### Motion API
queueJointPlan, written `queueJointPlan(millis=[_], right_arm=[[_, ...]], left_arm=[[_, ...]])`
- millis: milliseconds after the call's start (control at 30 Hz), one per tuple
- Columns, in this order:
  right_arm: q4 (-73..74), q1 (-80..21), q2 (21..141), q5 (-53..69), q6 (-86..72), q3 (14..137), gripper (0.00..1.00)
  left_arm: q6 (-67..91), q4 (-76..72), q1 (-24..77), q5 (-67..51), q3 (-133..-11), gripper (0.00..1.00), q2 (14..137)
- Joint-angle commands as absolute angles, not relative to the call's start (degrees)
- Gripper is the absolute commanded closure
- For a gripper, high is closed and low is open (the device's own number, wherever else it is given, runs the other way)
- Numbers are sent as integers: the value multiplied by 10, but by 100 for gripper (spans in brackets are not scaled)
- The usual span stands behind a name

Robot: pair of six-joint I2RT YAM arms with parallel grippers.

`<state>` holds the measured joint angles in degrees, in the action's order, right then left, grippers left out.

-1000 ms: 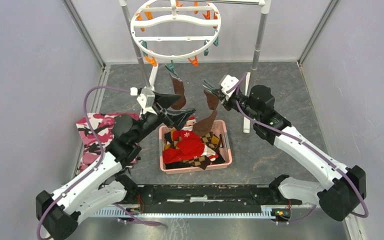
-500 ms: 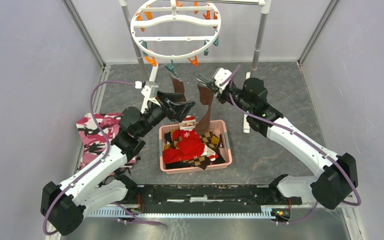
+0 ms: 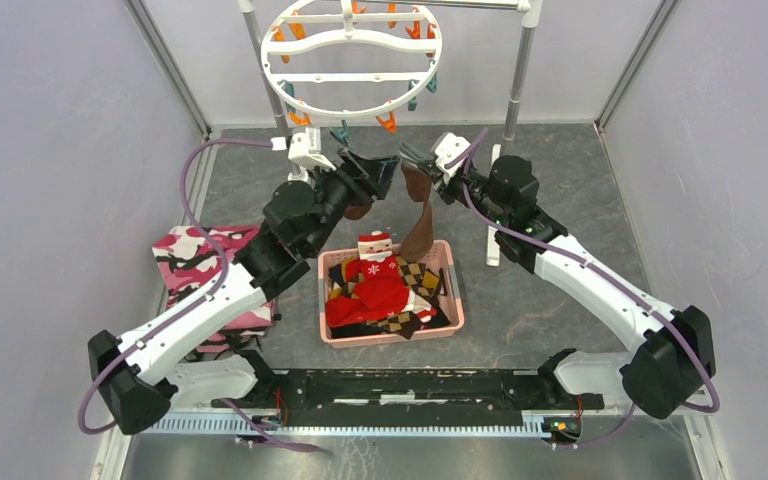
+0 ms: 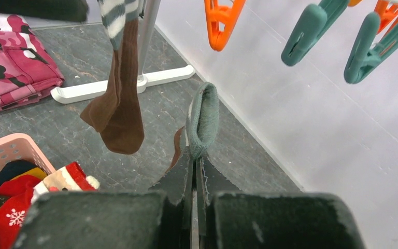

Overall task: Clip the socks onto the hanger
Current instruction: Open the clamp at the hanger.

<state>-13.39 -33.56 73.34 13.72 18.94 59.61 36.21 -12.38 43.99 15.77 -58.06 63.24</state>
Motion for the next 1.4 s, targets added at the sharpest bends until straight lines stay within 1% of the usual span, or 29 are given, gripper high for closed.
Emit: queueJointPlan(millis=[0,267,367,467,600,700,800,1033,1367], right_arm=[[-167,-328,722,149,169,583,100],[-173,-317,724,177,154,577,100],[-181,-313,727,191,147,579,100],[-190,-310,731,201,140,581,100],[-198,-306,736,214,134,581,100],[-204,-305,738,220,130,579,100],[-209,-302,737,227,126,577,100],[-213,-295,730,232,124,567,100],[-218,-286,728,244,117,563,100]], left_arm=[[396,29,501,392,-678,32,660],[373,117,551,500,-802,33,746],[358,125,558,517,-845,32,783],[350,134,560,552,-879,29,816],[346,148,560,585,-923,20,852],[336,149,560,602,-952,19,880],[319,138,559,621,-974,19,903],[266,92,558,646,-1002,24,940],[226,60,548,669,-1019,27,967]])
